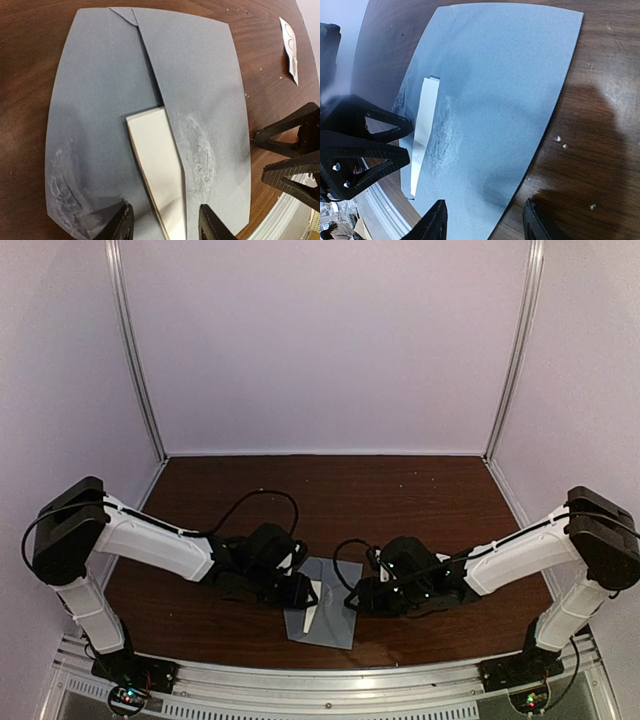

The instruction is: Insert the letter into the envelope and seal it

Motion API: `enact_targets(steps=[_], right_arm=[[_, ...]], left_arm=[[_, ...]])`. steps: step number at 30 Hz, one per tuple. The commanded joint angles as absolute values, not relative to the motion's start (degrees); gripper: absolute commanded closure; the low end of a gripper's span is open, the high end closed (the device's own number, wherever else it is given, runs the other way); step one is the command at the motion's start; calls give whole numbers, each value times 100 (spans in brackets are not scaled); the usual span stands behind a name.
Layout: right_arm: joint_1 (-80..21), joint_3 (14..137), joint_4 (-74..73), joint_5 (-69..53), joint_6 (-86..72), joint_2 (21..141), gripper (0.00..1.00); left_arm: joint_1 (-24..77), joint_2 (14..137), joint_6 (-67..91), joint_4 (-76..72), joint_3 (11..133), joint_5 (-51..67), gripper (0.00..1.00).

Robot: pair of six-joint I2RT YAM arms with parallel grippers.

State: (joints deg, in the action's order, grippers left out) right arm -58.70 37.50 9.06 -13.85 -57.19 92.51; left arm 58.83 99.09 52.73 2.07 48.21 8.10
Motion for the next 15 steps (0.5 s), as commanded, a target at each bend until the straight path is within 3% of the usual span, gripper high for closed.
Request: enact_targets(steps=[1,7,15], right_arm=[[-5915,3724,596,-1069,-5708,9045,47],[-5915,3740,676,-1092,-5704,9144,48],[-5915,3763,782,-1132,-5697,9283,51]], left_arm=[[5904,9905,5033,385,5069,571,57],[5893,10061,4977,346,5225,451,72],[5891,10250,4961,425,5298,336,76]])
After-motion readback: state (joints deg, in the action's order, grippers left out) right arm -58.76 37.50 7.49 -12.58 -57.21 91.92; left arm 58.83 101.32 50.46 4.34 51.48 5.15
